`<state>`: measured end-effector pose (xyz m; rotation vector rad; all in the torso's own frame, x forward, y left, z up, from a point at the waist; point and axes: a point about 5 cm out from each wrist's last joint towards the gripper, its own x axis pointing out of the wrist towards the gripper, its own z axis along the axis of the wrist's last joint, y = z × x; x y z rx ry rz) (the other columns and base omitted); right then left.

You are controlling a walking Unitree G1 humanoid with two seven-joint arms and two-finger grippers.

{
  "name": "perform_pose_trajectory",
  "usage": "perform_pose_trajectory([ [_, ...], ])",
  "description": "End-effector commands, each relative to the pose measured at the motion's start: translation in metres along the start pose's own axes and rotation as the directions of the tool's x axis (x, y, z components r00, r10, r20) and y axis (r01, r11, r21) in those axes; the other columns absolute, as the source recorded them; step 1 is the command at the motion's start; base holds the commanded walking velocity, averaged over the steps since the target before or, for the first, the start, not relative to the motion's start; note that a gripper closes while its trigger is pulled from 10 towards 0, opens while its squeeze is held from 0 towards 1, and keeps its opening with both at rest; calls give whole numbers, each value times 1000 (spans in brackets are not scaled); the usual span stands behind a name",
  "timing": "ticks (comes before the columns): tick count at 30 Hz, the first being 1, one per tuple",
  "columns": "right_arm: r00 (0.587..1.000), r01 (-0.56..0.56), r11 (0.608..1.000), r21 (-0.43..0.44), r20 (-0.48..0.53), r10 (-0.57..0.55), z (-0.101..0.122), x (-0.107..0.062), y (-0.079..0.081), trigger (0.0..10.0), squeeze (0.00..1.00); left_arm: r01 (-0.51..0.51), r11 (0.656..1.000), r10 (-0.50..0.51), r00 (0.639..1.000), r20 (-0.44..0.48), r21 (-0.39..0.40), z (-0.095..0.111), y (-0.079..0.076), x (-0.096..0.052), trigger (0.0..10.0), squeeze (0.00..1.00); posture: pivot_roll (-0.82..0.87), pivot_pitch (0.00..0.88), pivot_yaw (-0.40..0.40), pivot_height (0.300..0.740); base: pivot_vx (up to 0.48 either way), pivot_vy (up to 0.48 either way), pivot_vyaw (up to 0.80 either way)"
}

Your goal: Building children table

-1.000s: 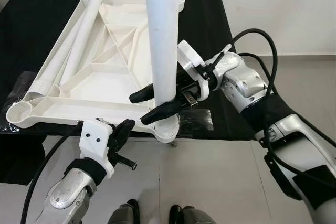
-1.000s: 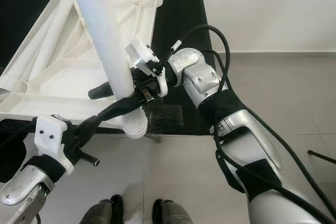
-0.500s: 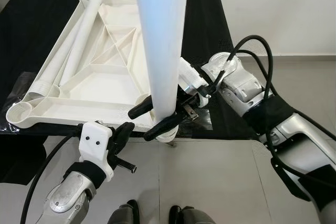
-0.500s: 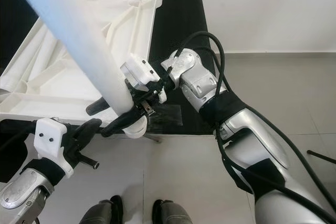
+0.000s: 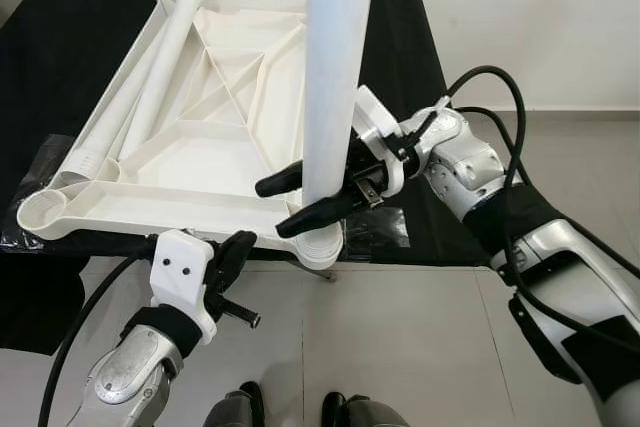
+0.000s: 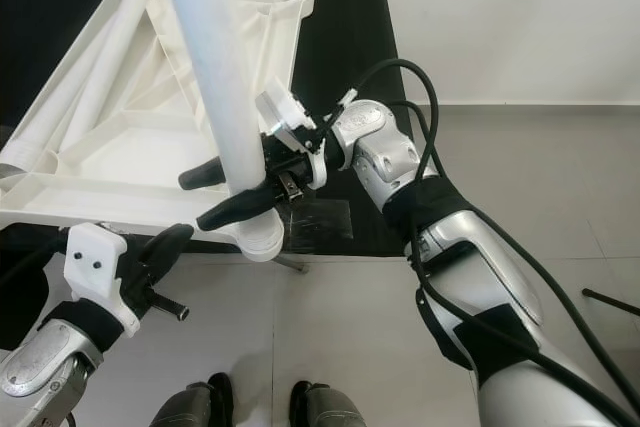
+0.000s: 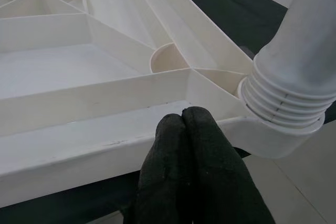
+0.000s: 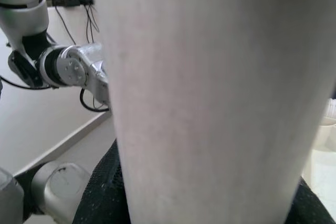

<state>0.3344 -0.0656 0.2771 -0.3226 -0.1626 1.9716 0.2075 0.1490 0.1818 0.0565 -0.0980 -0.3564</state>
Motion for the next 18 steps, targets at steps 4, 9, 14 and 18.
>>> perform_pose_trajectory([
  [4,999,39,991,128,15,-41,-26,-6,8,10000,0,5,1000,-5,1000,-4,-7,-3,-1,0,10000,0,22,283,-71,740,0,0,0],
  [9,998,62,989,132,-3,-62,-30,-7,8,10000,0,3,1000,-3,1000,-3,-7,-3,-1,0,10000,0,20,283,-70,740,0,0,0],
  [14,987,144,979,144,-85,-133,-39,-7,5,10000,0,5,1000,-5,1000,-2,-5,-3,0,0,10000,0,15,283,-68,740,0,0,0],
  [18,965,227,964,140,-169,-203,-43,-10,1,10000,0,5,1000,-6,1000,-2,-6,-3,-1,0,10000,0,-6,284,-82,740,0,0,0],
])
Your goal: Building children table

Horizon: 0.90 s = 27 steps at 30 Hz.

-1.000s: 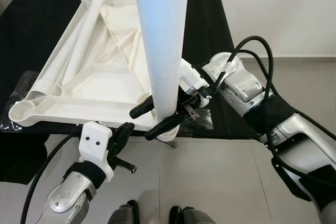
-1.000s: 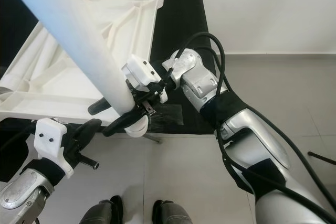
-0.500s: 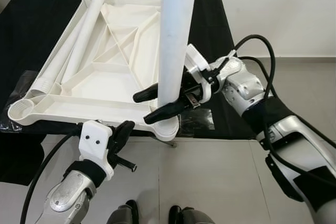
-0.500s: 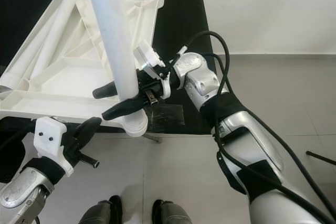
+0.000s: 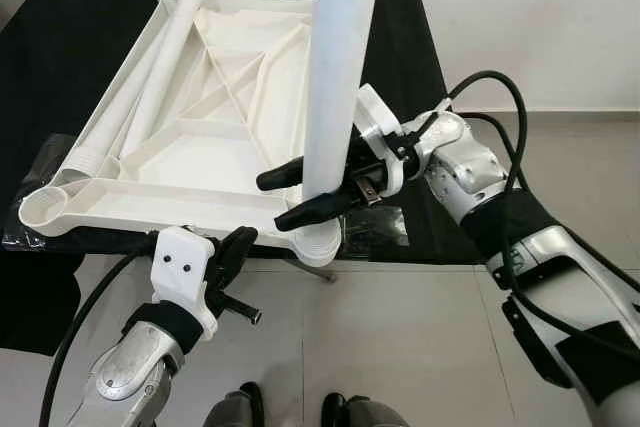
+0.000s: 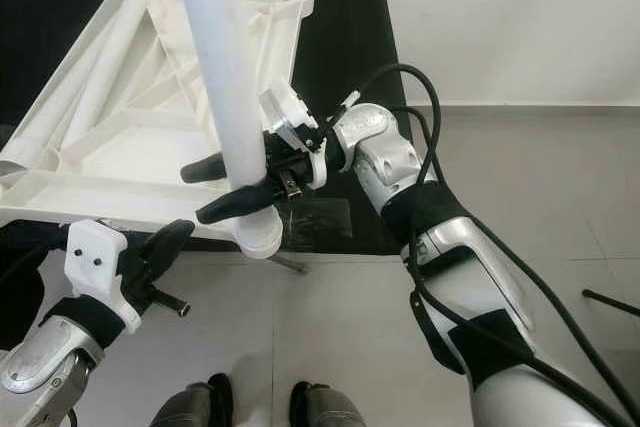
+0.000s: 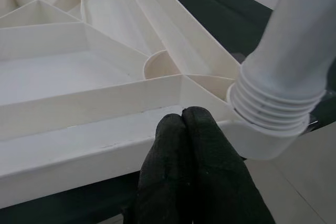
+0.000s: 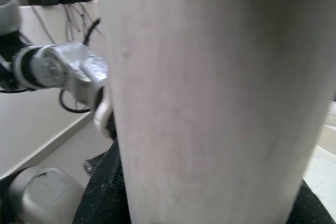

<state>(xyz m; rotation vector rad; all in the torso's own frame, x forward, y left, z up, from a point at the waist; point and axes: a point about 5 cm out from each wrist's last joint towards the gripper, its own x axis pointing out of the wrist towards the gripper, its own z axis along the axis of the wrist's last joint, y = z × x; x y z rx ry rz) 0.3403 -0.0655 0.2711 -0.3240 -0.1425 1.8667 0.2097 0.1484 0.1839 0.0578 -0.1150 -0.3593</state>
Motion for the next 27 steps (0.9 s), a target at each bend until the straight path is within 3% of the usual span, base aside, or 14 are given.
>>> perform_pose_trajectory([
  [1,975,164,978,127,-170,-141,-37,-10,2,10000,0,2,1000,-2,1000,-17,-13,-5,-1,-2,10000,0,-12,284,-85,740,0,0,0],
  [4,953,240,962,127,-221,-209,-39,-12,0,10000,0,0,1000,0,1000,-16,-17,-6,-2,-2,10000,0,-28,284,-99,740,0,0,0],
  [8,888,440,878,190,-240,-393,-41,-10,2,10000,0,-11,999,10,1000,-10,-31,-6,-2,-2,10000,0,-54,284,-119,740,0,0,0],
  [11,871,478,855,201,-237,-431,-41,-9,3,10000,0,-12,999,12,1000,-10,-33,-7,-2,-2,10000,0,-54,284,-119,740,0,0,0],
  [12,850,518,830,206,-235,-472,-46,-6,13,10000,0,-12,999,12,1000,-9,-32,-7,-2,-2,10000,0,-53,284,-121,740,0,0,0],
  [14,850,518,830,206,-235,-472,-46,-6,13,10000,0,-12,999,12,1000,-9,-32,-7,-2,-2,10000,0,-53,284,-121,740,0,0,0],
  [17,742,670,709,221,-196,-641,-61,14,54,10000,0,-10,1000,10,1000,-7,-28,-6,0,-2,10000,0,-54,288,-96,740,0,0,0],
  [18,742,670,709,221,-196,-641,-61,14,54,10000,0,-10,1000,10,1000,-7,-28,-6,0,-2,10000,0,-54,288,-96,740,0,0,0],
  [19,708,704,672,229,-161,-688,-63,20,65,10000,0,-8,1000,8,1000,-8,-26,-6,1,-2,10000,0,-56,288,-78,740,0,0,0],
  [24,666,742,632,224,-139,-733,-62,22,71,10000,0,1,1000,-1,1000,-10,-20,-7,2,0,10000,0,-55,284,-67,740,0,0,0],
  [27,632,775,607,177,-172,-756,-63,11,65,10000,0,11,1000,-11,1000,-12,-12,-7,2,0,10000,0,-50,279,-63,740,0,0,0],
])
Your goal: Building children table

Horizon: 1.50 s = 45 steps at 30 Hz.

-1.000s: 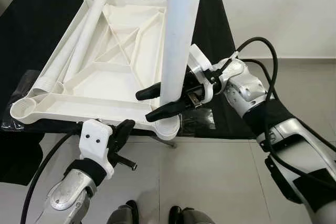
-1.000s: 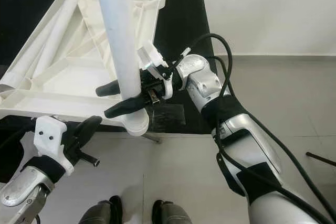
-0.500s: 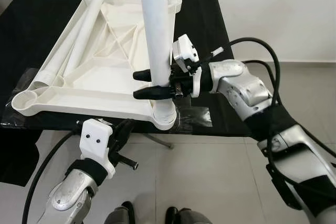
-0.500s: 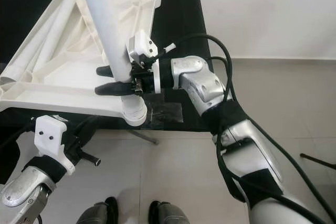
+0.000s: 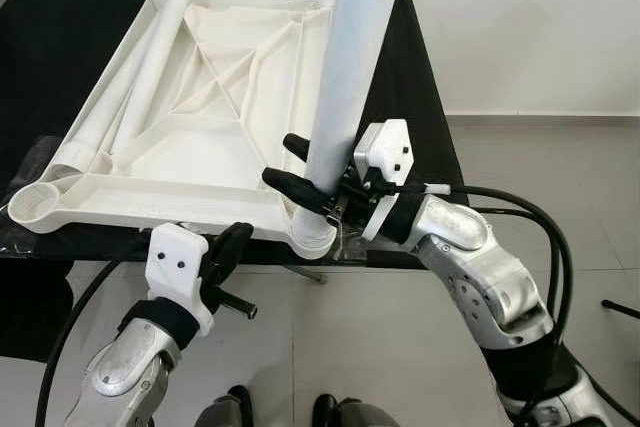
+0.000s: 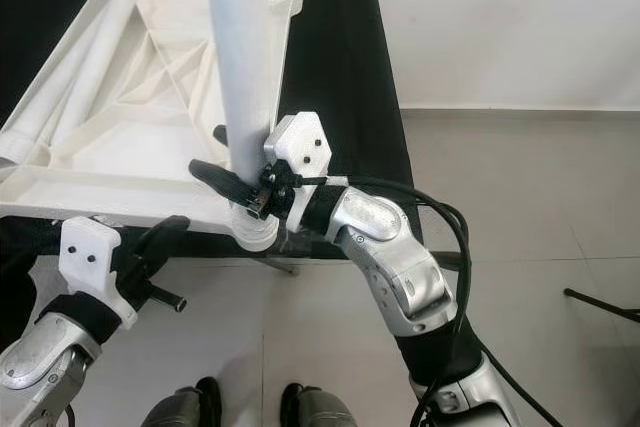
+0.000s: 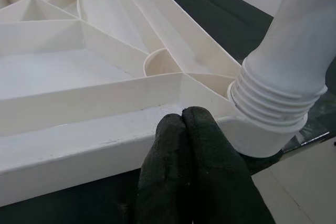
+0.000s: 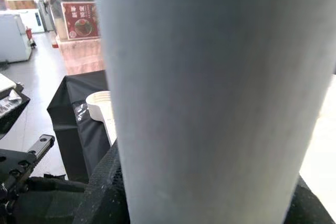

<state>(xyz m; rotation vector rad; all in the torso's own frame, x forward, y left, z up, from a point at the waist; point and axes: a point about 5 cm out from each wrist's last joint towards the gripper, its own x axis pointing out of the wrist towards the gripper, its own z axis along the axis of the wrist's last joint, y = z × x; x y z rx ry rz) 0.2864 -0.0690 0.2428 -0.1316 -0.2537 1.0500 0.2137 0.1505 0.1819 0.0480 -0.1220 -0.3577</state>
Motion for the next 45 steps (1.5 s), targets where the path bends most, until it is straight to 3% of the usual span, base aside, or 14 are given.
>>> perform_pose_trajectory([
  [1,974,76,991,114,-223,-49,-51,-11,-2,10000,0,13,1000,-13,1000,-21,-4,-5,-1,-3,10000,0,-50,279,-63,740,0,0,0],
  [4,963,129,988,89,-247,-104,-52,-13,-10,10000,0,14,1000,-14,1000,-22,0,-5,-1,-3,10000,0,-47,277,-69,740,0,0,0],
  [6,859,426,904,19,-322,-398,-53,-21,-10,10000,0,10,1000,-10,1000,-22,4,-5,0,-4,10000,0,-50,280,-66,740,0,0,0],
  [7,859,426,904,19,-322,-398,-53,-21,-10,10000,0,10,1000,-10,1000,-22,4,-5,0,-4,10000,0,-50,280,-66,740,0,0,0],
  [12,705,631,773,-57,-375,-603,-57,-31,17,10000,0,12,1000,-12,1000,-21,9,-4,3,-4,10000,0,-43,277,-56,740,0,0,0],
  [20,702,646,762,-42,-360,-615,-59,-22,20,10000,0,3,1000,-3,1000,12,-1,3,11,1,10000,0,-36,252,-47,740,0,0,0],
  [26,698,656,754,-33,-353,-623,-62,-17,21,10000,0,108,992,-99,984,148,-59,39,24,21,10000,0,-33,214,-31,740,0,0,0],
  [28,684,672,740,-29,-358,-636,-63,-15,23,10000,0,263,961,-236,940,246,-81,71,28,38,10000,0,-27,200,-26,740,0,0,0],
  [35,665,691,722,-33,-361,-654,-67,-10,24,10000,0,551,833,-506,794,336,-48,122,23,68,10000,0,-21,165,-12,740,0,0,0],
  [36,666,692,722,-30,-361,-653,-68,-8,24,10000,0,641,764,-584,733,350,-68,136,19,78,10000,1000,-22,155,-2,740,0,0,0],
  [41,667,691,722,-27,-359,-653,-69,-6,24,10000,0,712,700,-657,671,345,-52,147,12,85,10000,1000,-21,149,4,740,0,0,0],
  [43,670,690,724,-24,-357,-650,-70,-4,24,10000,0,773,634,-726,608,323,-30,153,3,91,10000,1000,-19,138,13,740,0,0,0],
  [44,670,690,724,-24,-357,-650,-70,-4,24,10000,0,773,634,-726,608,323,-30,153,3,91,10000,1000,-19,138,13,740,0,0,0],
  [45,672,689,725,-22,-357,-649,-71,-3,24,10000,0,817,576,-773,554,309,-23,157,-4,93,10000,1000,-19,137,15,740,0,0,0],
])
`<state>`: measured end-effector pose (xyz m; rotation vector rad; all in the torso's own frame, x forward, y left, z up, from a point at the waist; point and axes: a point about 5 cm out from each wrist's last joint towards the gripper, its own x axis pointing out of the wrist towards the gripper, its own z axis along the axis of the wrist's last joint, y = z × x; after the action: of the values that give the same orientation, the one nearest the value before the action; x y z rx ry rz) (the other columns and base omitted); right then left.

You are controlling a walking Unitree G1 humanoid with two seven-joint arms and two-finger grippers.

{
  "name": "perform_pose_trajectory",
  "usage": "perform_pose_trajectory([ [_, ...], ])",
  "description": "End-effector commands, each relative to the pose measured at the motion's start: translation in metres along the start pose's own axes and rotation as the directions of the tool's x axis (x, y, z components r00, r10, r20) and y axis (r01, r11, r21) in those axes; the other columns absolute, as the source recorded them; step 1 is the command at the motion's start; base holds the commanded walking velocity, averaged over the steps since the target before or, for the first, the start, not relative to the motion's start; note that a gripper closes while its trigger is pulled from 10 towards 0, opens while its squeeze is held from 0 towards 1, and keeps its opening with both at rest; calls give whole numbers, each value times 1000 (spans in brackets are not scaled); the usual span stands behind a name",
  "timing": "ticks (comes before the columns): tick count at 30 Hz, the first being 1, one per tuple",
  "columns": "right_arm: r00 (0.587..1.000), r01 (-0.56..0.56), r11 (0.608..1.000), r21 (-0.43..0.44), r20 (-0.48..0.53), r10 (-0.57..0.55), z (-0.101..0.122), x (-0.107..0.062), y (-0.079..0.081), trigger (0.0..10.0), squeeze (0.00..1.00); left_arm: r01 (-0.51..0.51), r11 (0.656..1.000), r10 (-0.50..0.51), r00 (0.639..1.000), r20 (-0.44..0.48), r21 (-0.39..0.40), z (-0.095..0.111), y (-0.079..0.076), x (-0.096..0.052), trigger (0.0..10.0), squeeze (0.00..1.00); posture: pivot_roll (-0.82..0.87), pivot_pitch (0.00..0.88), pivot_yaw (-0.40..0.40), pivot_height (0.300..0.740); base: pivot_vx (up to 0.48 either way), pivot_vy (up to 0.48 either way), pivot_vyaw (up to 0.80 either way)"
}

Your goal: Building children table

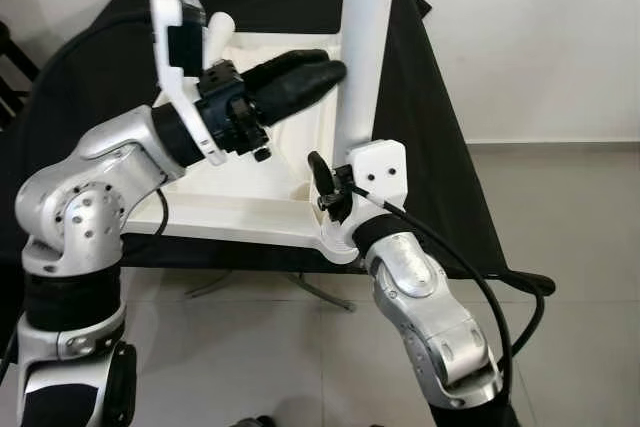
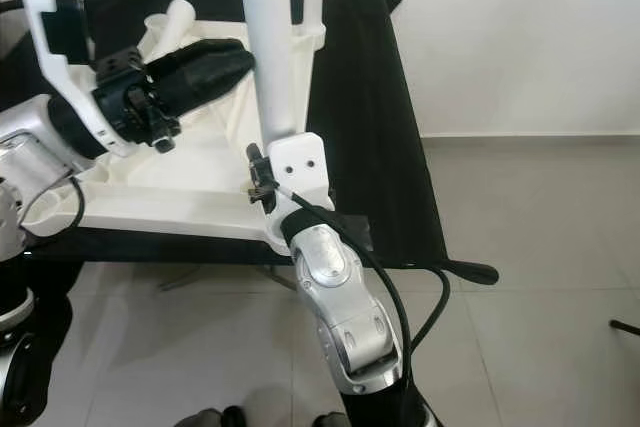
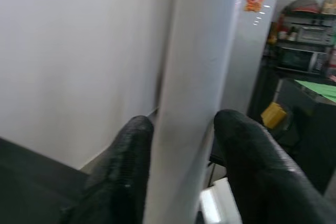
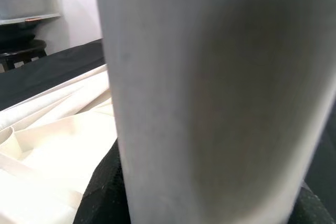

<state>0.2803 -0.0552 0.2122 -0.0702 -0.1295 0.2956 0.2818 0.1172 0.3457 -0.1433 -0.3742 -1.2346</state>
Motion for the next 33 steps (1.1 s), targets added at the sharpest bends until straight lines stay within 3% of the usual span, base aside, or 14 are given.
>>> perform_pose_trajectory([
  [1,976,7,1000,2,-216,-7,-44,-2,1,10000,0,158,987,-160,986,-56,-37,0,-9,12,10000,1000,-19,133,18,740,0,0,0],
  [2,977,8,1000,3,-215,-7,-44,-1,1,10000,0,220,974,-224,971,-80,-57,1,-12,16,10000,1000,-19,133,18,740,0,0,0],
  [6,977,8,1000,7,-214,-6,-45,0,3,10000,0,282,958,-286,950,-124,-50,1,-15,20,10000,1000,-18,130,26,740,0,0,0],
  [12,978,7,1000,12,-211,-4,-45,1,5,10000,0,310,950,-312,935,-167,-34,2,-11,28,10000,1000,-15,128,28,740,0,0,0],
  [13,978,2,1000,13,-208,0,-45,2,5,10000,0,296,955,-296,939,-177,-26,1,-9,32,10000,0,-16,128,27,740,0,0,0],
  [19,979,-10,1000,16,-202,13,-45,3,7,10000,0,282,959,-280,940,-197,-20,1,-9,41,10000,0,-16,127,25,740,0,0,0],
  [22,980,-18,1000,15,-197,21,-45,3,8,10000,0,302,953,-294,922,-252,-8,-1,-9,41,10000,0,-18,127,27,740,0,0,0],
  [27,980,-21,1000,16,-195,23,-45,3,8,10000,0,304,953,-296,919,-260,-11,-2,-7,41,10000,0,-16,127,28,740,0,0,0],
  [28,981,-22,1000,16,-195,25,-45,3,8,10000,0,303,953,-297,920,-258,-14,-1,-4,43,7412,0,-14,128,27,740,0,0,0],
  [29,981,-23,1000,16,-195,26,-45,3,8,10000,0,302,953,-297,921,-254,-19,0,-2,46,2706,0,-15,128,26,740,0,0,0],
  [30,981,-23,1000,16,-195,26,-45,3,8,10000,0,302,953,-297,921,-254,-19,0,-2,46,2706,0,-15,128,26,740,0,0,0],
  [31,981,-25,1000,16,-194,27,-45,3,8,10000,0,301,953,-298,921,-251,-24,0,0,48,0,0,-15,128,26,740,0,0,0],
  [33,981,-26,1000,16,-194,29,-45,3,9,10000,0,298,954,-295,922,-250,-27,0,2,49,0,0,-15,128,26,740,0,0,0],
])
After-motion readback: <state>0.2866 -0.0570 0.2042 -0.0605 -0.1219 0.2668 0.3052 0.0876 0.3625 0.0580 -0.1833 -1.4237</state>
